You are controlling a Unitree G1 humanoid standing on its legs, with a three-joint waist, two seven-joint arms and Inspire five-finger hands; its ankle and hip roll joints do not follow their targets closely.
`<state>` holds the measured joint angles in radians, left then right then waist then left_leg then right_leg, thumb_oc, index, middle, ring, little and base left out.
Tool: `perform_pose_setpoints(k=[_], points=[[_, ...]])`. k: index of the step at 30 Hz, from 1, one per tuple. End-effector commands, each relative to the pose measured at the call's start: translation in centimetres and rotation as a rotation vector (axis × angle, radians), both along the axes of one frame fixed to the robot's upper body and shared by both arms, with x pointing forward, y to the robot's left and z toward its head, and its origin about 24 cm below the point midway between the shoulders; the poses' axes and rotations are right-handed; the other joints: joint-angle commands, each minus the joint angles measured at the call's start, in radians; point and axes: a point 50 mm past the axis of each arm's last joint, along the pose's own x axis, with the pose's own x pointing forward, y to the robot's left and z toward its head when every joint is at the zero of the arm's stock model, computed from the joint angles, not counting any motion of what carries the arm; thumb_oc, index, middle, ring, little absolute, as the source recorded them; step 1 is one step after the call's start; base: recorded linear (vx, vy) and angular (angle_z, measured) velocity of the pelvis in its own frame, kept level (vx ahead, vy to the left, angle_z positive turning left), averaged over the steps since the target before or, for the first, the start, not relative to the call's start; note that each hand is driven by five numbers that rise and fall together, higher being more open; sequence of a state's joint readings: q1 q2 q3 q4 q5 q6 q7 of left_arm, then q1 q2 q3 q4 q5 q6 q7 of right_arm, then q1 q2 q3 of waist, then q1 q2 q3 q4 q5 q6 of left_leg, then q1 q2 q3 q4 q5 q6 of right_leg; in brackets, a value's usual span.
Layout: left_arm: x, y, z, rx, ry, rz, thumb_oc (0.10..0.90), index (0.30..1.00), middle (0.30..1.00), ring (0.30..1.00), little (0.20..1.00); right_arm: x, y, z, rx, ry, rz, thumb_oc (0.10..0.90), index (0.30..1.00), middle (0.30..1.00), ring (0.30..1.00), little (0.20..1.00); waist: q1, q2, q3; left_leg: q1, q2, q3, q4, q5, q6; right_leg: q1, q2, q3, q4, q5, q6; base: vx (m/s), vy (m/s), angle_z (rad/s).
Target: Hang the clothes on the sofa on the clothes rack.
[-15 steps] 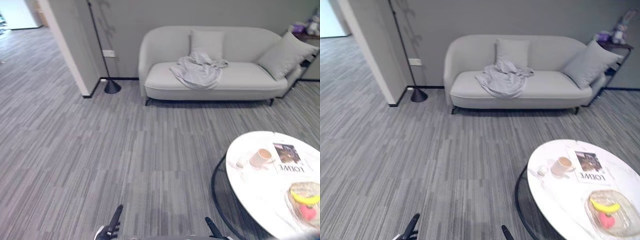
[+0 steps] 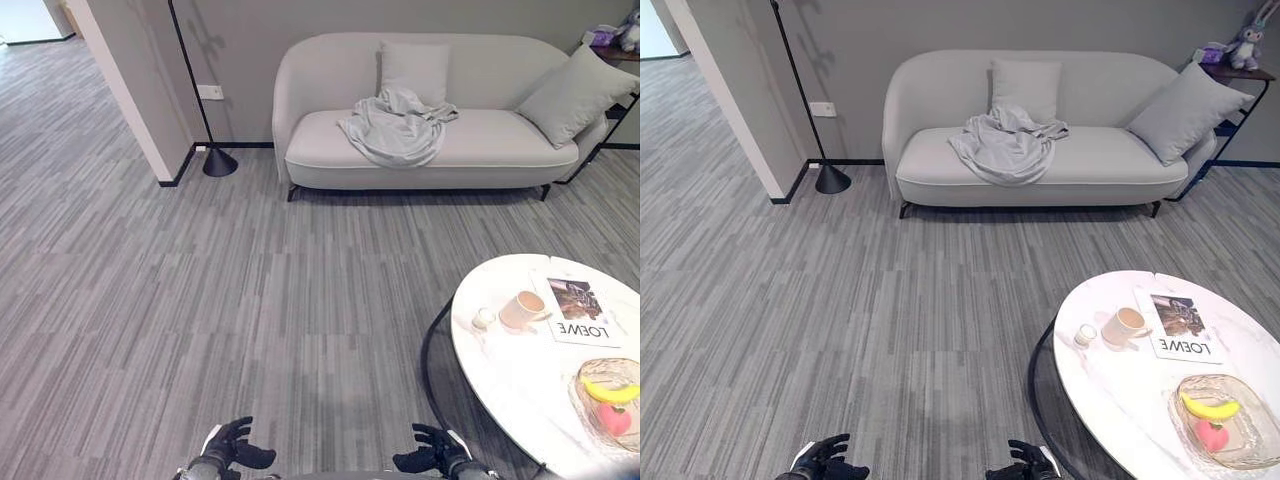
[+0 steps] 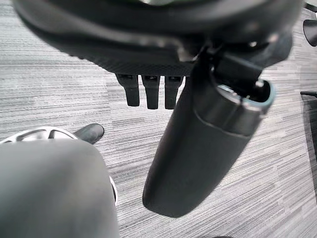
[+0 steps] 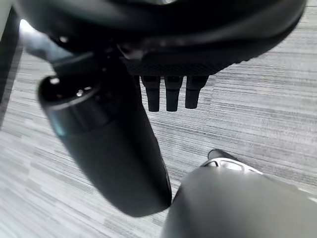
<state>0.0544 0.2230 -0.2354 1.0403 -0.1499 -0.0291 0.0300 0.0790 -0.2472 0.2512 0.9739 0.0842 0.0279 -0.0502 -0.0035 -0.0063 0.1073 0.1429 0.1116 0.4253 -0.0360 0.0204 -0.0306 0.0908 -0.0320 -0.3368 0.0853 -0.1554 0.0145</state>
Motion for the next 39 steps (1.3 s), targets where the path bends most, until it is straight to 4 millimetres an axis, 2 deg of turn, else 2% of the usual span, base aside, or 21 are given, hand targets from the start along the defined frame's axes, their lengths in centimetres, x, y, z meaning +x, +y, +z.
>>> perform_pose_setpoints(k=[1,3,5,7,10,13,15,16,18,19,20,21,23,24,26,27,31,33,34,36,39], points=[[3.1,-0.7,0.8,-0.001,-0.1,-0.037,0.8,0.9,0.9,0.9,0.9,2.7,-0.5,1.2,-0.033,-0.097,0.079,0.8,0.9,0.9,0.9,0.9,-0.019,-0.052,0.052,-0.032,0.038,-0.065,0.152,-0.138,-0.07,0.061,-0.063,-0.038,-0.173,0.083,0.036,0.06,-0.138,0.0],[3.3,-0.7,1.0,-0.004,-0.112,-0.028,0.8,0.9,0.9,0.9,0.9,2.7,-0.7,1.4,-0.031,-0.109,0.078,0.8,0.9,0.9,0.9,0.9,-0.021,-0.058,0.068,-0.097,0.066,-0.085,0.308,-0.141,-0.074,0.074,-0.056,-0.033,-0.173,0.062,0.014,0.12,-0.159,-0.1],[3.8,-0.7,1.3,-0.009,-0.138,-0.006,0.8,0.9,0.9,0.9,0.9,3.1,-1.1,1.8,-0.038,-0.132,0.063,0.8,0.9,0.9,0.9,0.9,-0.006,-0.062,0.102,-0.213,0.101,-0.156,0.529,-0.078,-0.083,0.093,-0.034,-0.025,-0.173,0.044,-0.023,0.13,-0.207,-0.08],[4.5,-0.8,1.5,-0.009,-0.162,0.005,0.8,0.9,0.9,0.9,0.9,4.0,-1.1,2.2,-0.038,-0.169,0.05,0.8,0.9,0.9,0.9,0.9,0.01,-0.076,0.128,-0.323,0.081,-0.2,0.617,-0.027,-0.069,0.098,-0.031,-0.029,-0.173,0.032,-0.043,0.12,-0.131,-0.01],[4.4,-0.9,1.5,-0.019,-0.164,0.011,0.8,0.9,0.9,0.9,0.9,3.8,-1.0,2.2,-0.032,-0.168,0.042,0.8,0.9,0.9,0.9,0.9,0.033,-0.083,0.129,-0.395,0.063,-0.217,0.469,-0.075,-0.062,0.139,-0.03,-0.018,-0.173,-0.015,-0.024,0.35,0.004,-0.05],[3.8,-0.8,1.5,-0.027,-0.162,0.013,0.8,0.9,0.9,0.9,0.9,4.6,-1.1,2.6,-0.033,-0.201,0.05,0.8,0.9,0.9,0.9,0.9,0.047,-0.06,0.117,-0.391,0.138,-0.153,-0.004,0.093,-0.095,0.192,-0.032,-0.036,-0.173,-0.062,0.007,0.55,0.173,-0.43],[3.4,-0.4,1.4,-0.013,-0.145,0.024,0.8,0.9,0.9,0.9,0.9,4.9,-1.0,2.7,-0.038,-0.209,0.053,0.8,0.9,0.9,0.9,0.9,0.048,-0.06,0.111,-0.424,0.173,-0.1,-0.05,0.11,-0.105,0.231,-0.029,-0.035,-0.173,-0.08,0.016,0.63,0.184,-0.66],[2.9,0.1,1.2,-0.02,-0.135,0.063,0.8,0.9,0.9,0.9,0.9,4.9,-0.8,2.6,-0.025,-0.207,0.065,0.8,0.9,0.9,0.9,0.9,0.052,-0.054,0.092,-0.4,0.171,-0.065,-0.051,0.108,-0.104,0.248,-0.028,-0.02,-0.173,-0.079,0.035,0.84,0.294,-0.45],[2.2,0.5,1.0,-0.012,-0.116,0.088,0.8,0.9,0.9,0.9,0.9,4.6,-0.4,2.4,-0.018,-0.194,0.083,0.8,0.9,0.9,0.9,0.9,0.063,-0.058,0.066,-0.373,0.127,-0.084,-0.051,0.176,-0.099,0.279,-0.057,0.002,-0.173,-0.065,0.05,0.92,0.357,-0.36],[1.7,1.4,1.0,-0.006,-0.113,0.127,0.8,0.9,0.9,0.9,0.9,4.1,0.0,2.2,0.007,-0.181,0.086,0.8,0.9,0.9,0.9,0.9,0.091,-0.099,0.034,-0.314,0.032,-0.087,-0.044,0.15,-0.05,0.264,-0.162,0.02,-0.01,0.045,0.093,0.96,0.439,-0.94],[1.6,1.5,1.0,-0.015,-0.111,0.135,0.8,0.9,0.9,0.9,0.9,4.1,0.1,2.2,0.003,-0.178,0.104,0.8,0.9,0.9,0.9,0.9,0.096,-0.112,0.039,-0.288,-0.011,-0.079,-0.041,0.121,-0.021,0.228,-0.21,0.016,0.108,0.13,0.115,1.27,0.725,-0.82],[2.3,1.9,1.5,-0.027,-0.149,0.17,0.8,0.9,0.9,0.9,0.9,5.0,0.0,2.7,0.006,-0.218,0.107,0.8,0.9,0.9,0.9,0.9,0.087,-0.119,0.061,-0.223,-0.071,-0.065,-0.051,0.056,0.031,0.121,-0.316,0.009,0.343,0.31,0.136,0.68,0.562,-0.4],[2.6,2.2,1.7,-0.033,-0.168,0.191,0.8,0.9,0.9,0.9,0.9,6.0,0.1,3.5,0.007,-0.268,0.103,0.8,0.9,0.9,0.9,0.9,0.068,-0.107,0.089,-0.158,-0.095,-0.059,-0.051,-0.018,0.067,-0.012,-0.389,0.008,0.495,0.393,0.147,0.59,0.45,-0.13],[2.6,2.2,1.7,-0.036,-0.172,0.2,0.8,0.9,0.9,0.9,0.9,6.5,0.2,3.9,0.013,-0.296,0.097,0.8,0.9,0.9,0.9,0.9,0.055,-0.094,0.104,-0.119,-0.091,-0.055,-0.051,-0.054,0.067,-0.091,-0.389,-0.011,0.471,0.311,0.123,0.5,0.217,-0.12],[2.8,2.1,1.8,-0.046,-0.182,0.207,0.8,0.9,0.9,0.9,0.9,6.6,0.1,4.1,0.013,-0.306,0.099,0.8,0.9,0.9,0.9,0.9,0.045,-0.084,0.113,-0.095,-0.092,-0.068,-0.051,-0.069,0.066,-0.101,-0.38,-0.032,0.429,0.282,0.117,0.4,0.061,0.12],[2.6,2.0,1.8,-0.063,-0.185,0.225,0.8,0.9,0.9,0.9,0.9,6.9,0.0,4.7,0.014,-0.338,0.102,0.8,0.9,0.9,0.9,0.9,0.021,-0.063,0.132,-0.038,-0.096,-0.07,-0.051,-0.113,0.062,-0.189,-0.334,-0.065,0.312,0.224,0.112,0.6,0.001,0.49],[1.5,2.0,1.3,-0.069,-0.149,0.253,0.8,0.9,0.9,0.9,0.9,6.8,-0.3,5.0,0.023,-0.355,0.078,0.8,0.9,0.9,0.9,0.9,-0.039,-0.066,0.149,0.094,-0.125,-0.108,-0.051,-0.213,0.021,-0.327,-0.162,-0.032,-0.173,0.304,0.167,0.66,-0.068,0.58],[1.0,1.9,0.9,-0.072,-0.126,0.261,0.8,0.9,0.9,0.9,0.9,6.7,-0.3,5.0,0.027,-0.353,0.077,0.8,0.9,0.9,0.9,0.9,-0.047,-0.071,0.149,0.127,-0.137,-0.108,-0.051,-0.231,0.008,-0.4,-0.173,-0.069,-0.173,0.297,0.197,0.72,-0.075,0.75],[0.2,1.6,0.5,-0.079,-0.09,0.257,0.8,0.9,0.9,0.9,0.9,5.9,-0.5,4.6,0.029,-0.328,0.077,0.8,0.9,0.9,0.9,0.9,-0.047,-0.068,0.129,0.171,-0.147,-0.141,-0.051,-0.268,0.006,-0.363,-0.165,-0.125,-0.173,0.297,0.192,0.9,-0.157,0.67],[-0.3,1.0,0.1,-0.093,-0.067,0.256,0.8,0.9,0.9,0.9,0.9,4.6,-1.4,4.1,0.019,-0.29,0.046,0.8,0.9,0.9,0.9,0.9,-0.048,-0.06,0.116,0.197,-0.111,-0.142,0.025,-0.203,-0.03,-0.3,-0.124,-0.121,-0.173,0.313,0.159,0.83,-0.297,0.76],[0.7,0.5,0.4,-0.141,-0.108,0.316,0.8,0.9,0.9,0.9,0.9,3.3,-2.9,3.4,-0.015,-0.237,-0.022,0.8,0.9,0.9,0.9,0.9,-0.039,-0.057,0.133,0.001,0.003,-0.206,0.574,-0.024,-0.094,-0.187,-0.075,-0.09,-0.173,0.255,0.073,0.58,-0.431,1.67]])
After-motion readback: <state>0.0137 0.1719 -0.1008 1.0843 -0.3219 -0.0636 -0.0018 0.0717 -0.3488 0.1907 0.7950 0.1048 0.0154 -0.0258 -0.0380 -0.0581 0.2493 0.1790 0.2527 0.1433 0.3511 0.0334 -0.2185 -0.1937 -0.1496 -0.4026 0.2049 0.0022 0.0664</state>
